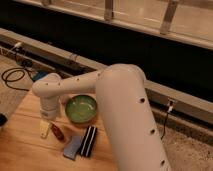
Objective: Drag the pepper across the table
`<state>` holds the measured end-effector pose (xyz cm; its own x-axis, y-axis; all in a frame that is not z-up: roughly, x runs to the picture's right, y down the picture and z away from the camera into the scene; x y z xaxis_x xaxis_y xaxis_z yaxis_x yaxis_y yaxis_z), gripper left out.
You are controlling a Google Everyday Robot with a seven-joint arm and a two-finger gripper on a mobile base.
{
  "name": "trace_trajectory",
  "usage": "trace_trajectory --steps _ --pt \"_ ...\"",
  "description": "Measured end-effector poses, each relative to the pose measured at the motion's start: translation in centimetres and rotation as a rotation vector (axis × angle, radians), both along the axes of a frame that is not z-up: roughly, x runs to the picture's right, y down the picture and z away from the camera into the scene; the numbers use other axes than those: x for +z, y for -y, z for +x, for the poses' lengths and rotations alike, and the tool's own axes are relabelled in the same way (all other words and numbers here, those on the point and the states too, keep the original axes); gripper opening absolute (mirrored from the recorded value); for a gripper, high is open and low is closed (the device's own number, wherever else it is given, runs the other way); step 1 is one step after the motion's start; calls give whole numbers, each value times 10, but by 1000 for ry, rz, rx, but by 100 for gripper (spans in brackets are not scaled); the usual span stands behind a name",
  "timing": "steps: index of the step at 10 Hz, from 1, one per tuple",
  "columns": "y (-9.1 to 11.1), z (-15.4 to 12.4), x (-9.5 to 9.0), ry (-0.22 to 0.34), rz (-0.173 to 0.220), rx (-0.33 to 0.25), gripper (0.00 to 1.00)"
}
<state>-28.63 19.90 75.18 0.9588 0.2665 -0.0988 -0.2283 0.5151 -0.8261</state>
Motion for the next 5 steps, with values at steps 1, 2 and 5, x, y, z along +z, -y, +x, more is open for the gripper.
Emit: trace_trajectory --steps 1,2,5 --pt "-1 0 0 6 0 2 80" --pt "-1 1 -1 12 1 9 80" --pt "-7 -2 4 32 -16 20 80"
